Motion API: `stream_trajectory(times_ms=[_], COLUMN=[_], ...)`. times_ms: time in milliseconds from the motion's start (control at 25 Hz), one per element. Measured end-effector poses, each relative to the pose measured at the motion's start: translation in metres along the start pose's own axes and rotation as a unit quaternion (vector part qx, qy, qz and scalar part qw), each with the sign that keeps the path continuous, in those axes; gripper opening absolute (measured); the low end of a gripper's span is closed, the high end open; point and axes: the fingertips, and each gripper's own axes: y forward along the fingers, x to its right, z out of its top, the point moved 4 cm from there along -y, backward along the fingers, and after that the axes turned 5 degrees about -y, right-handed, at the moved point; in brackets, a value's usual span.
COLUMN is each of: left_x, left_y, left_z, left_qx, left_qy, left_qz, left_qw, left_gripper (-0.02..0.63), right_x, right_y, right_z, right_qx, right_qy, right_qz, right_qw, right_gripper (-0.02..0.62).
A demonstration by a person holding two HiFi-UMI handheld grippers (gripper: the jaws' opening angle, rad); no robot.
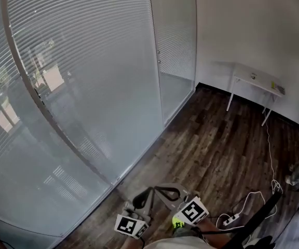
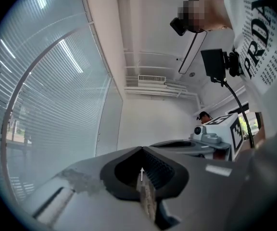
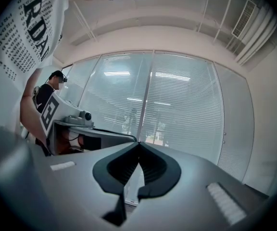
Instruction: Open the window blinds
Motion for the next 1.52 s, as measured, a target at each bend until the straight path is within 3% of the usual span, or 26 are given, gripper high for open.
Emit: stream_trajectory(times_ms=[520,800,920,1120,1520], left_x=[-0.013,-0.007,-0.013,-0.022,-0.089], left_y=[0.161,0.2,0.203,0.23,0.298], left_z=[-0.014,-0.026,-0.03,-0.014,-0.022], left_qx=[-0.011,-0.01,-0.023,-0.021,-0.017], left_qy=[0.012,0.006,0.026,0.021,0.018], left_qz=[-0.025,-0.029,-0.026,-0.03,-0.067], left_qw=[0.9995,0.9995,0.9991,0.9991,0.9974], left_gripper=[-0.008,-0.008,-0.008,-0.008,-0.008], right_x=[0.15,0.18,0.184,0.215,0.287], right_y=[-0.013,-0.025,-0.022,-0.013,0.038], right_z=[-0.047,-0.067,-0.071,-0.063,-0.08], right_qx=[-0.019,-0.007,-0.001,0.0,-0.001], right_qy=[-0.007,-0.009,-0.005,-0.007,0.011], right_qz=[-0.023,-0.035,-0.031,-0.034,-0.05], right_qw=[1.0,0.999,1.0,0.999,0.999], right_gripper=[0.008,0.008,0.008,0.008,0.008])
